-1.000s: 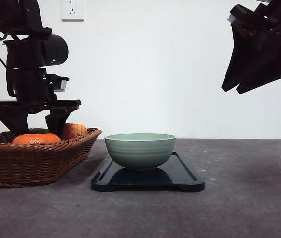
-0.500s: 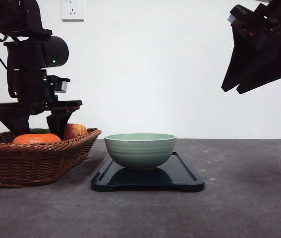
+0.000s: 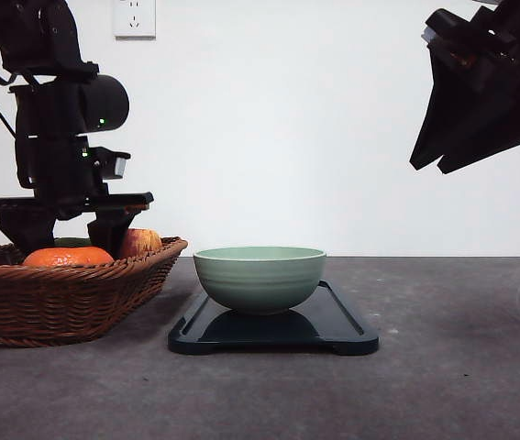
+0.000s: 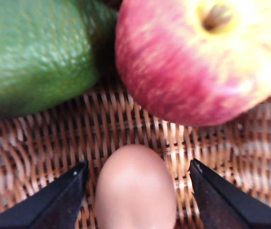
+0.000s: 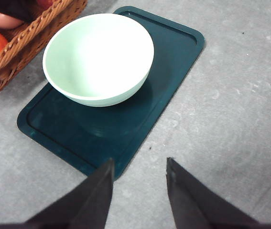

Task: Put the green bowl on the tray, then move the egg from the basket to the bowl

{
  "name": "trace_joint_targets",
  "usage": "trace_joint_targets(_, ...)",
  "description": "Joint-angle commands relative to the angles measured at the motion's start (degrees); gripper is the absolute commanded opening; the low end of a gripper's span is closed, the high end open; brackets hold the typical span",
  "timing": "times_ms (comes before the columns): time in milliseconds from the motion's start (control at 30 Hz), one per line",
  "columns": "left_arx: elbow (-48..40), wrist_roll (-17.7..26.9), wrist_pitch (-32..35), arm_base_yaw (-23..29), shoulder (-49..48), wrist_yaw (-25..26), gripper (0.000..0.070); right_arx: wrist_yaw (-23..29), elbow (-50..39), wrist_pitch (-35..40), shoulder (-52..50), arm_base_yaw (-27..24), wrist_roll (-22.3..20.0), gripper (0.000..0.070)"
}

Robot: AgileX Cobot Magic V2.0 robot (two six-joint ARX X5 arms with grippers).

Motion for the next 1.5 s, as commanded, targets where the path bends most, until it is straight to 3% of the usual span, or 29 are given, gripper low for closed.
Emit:
trace_joint_targets(0,1.4,-0.74,0.0,-0.17,1.68,0.15,0.0431,0.09,0.26,0.61,0.35,0.28,-0.48,0.0214)
trace_joint_targets(200,1.4,-0.76,0.37,-0.17,2.06,0.1,0.041,0.09,0.26,0.59,0.35,0.28,-0.48,0.0214)
trace_joint_targets(333,1.4,-0.75,0.72,-0.17,2.06,-0.09,0.025,0.09,0.26,0.59,0.35,0.28,-0.48,0.0214)
trace_joint_targets(400,1.4,-0.74,0.72,-0.17,2.06,-0.09,0.0215,0.09,0.26,0.59,0.35,0.28,-0.48,0.0214)
trace_joint_targets(800,2.26,-0.71,-0.79,0.11,0.56,-0.09,0.0212,0.09,0.26,0.58,0.35,0.28,-0.48,0.0214)
trace_joint_targets(1200,4.74,-0.56,-3.77,-0.5,-9.34,0.0,0.0211,0.09,0.26,0.59,0.35,0.28,-0.48,0.0215)
trace_joint_targets(1467,4.73,-3.59,2.06,-4.43,-11.86,8.41,0.0211,0.09,0.26,0.58,0.35,0.3,-0.48,0.0214)
